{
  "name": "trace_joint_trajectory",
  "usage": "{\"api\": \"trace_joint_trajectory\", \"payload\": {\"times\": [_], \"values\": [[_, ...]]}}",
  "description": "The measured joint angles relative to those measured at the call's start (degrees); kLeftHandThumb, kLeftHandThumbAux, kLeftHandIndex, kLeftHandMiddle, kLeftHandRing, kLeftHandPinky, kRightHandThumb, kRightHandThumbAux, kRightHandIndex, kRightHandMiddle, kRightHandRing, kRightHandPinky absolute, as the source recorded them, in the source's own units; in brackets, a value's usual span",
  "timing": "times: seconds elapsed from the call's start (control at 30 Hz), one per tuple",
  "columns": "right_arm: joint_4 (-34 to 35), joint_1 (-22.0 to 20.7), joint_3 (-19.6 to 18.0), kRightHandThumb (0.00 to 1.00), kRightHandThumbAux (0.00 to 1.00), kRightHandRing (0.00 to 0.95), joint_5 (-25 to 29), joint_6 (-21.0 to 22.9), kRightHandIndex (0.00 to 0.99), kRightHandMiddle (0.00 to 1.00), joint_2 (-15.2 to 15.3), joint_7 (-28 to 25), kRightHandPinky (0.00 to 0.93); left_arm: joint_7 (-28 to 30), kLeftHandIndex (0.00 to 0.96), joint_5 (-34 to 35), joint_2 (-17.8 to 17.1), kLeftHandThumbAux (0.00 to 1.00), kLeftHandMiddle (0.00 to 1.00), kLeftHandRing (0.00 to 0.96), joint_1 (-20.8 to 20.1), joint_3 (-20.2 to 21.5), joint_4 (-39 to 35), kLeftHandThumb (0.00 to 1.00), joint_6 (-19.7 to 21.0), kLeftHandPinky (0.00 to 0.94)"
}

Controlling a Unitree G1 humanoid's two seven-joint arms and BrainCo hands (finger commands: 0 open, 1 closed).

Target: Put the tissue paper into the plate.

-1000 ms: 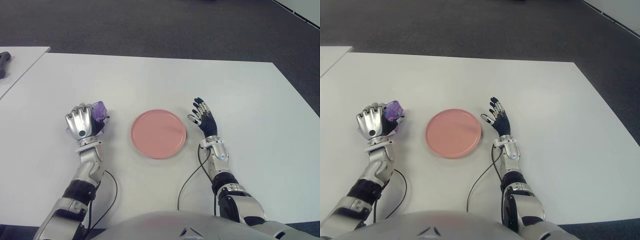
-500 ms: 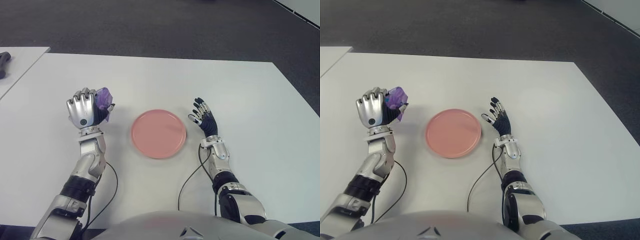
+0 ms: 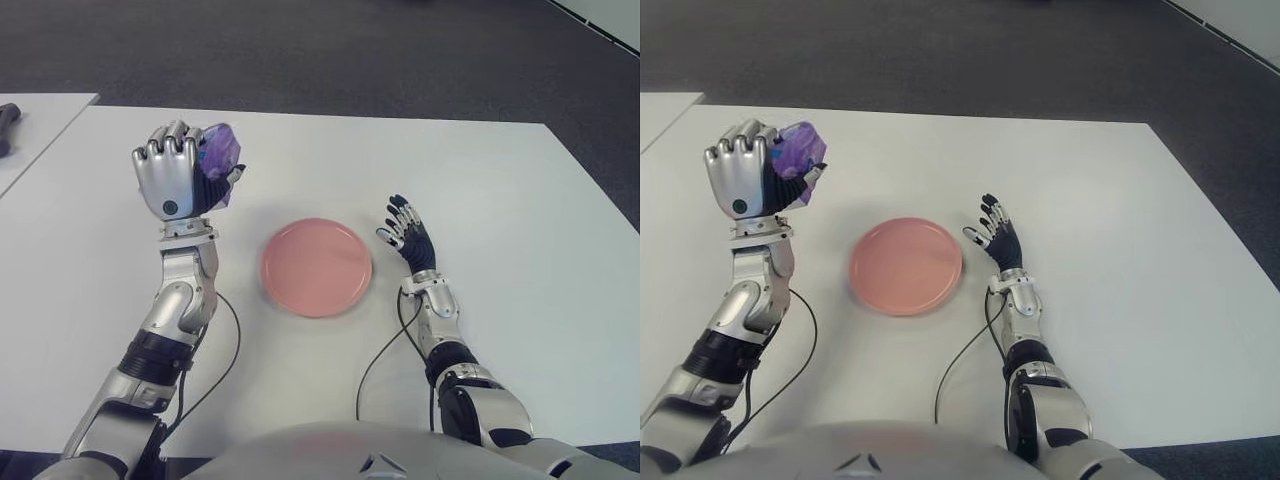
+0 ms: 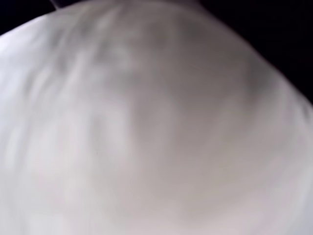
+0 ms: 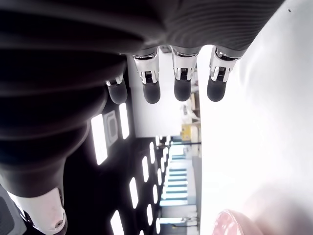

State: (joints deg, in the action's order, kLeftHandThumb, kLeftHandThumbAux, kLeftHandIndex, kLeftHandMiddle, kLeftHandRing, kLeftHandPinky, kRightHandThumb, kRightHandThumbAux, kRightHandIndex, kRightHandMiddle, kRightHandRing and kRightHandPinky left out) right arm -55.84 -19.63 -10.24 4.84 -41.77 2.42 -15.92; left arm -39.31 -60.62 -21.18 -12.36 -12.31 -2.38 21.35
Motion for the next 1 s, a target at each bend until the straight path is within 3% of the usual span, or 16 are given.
{"api": "trace_joint_trajectory", "payload": {"times": [0.37,0.57,1.0], "values": [[0.0,0.0,0.0,0.081,0.706,0.002,0.0,0.0,0.042,0.017,-0.1,0.0,0.044,2.3,0.778,-0.9,-0.5,0.629,0.455,0.505,-3.4,-0.6,-1.6,1.000,-4.2,0.833],[0.1,0.1,0.1,0.081,0.706,0.002,-0.1,0.0,0.042,0.017,-0.2,0.0,0.044,5.7,0.778,-1.1,1.2,0.628,0.459,0.504,-3.7,-4.3,-3.5,1.000,-6.4,0.813],[0.3,0.2,0.1,0.081,0.706,0.002,-0.1,0.0,0.042,0.017,-0.3,0.0,0.044,11.6,0.771,3.5,2.3,0.627,0.463,0.505,-3.2,-9.9,-1.1,1.000,-19.8,0.814]]}}
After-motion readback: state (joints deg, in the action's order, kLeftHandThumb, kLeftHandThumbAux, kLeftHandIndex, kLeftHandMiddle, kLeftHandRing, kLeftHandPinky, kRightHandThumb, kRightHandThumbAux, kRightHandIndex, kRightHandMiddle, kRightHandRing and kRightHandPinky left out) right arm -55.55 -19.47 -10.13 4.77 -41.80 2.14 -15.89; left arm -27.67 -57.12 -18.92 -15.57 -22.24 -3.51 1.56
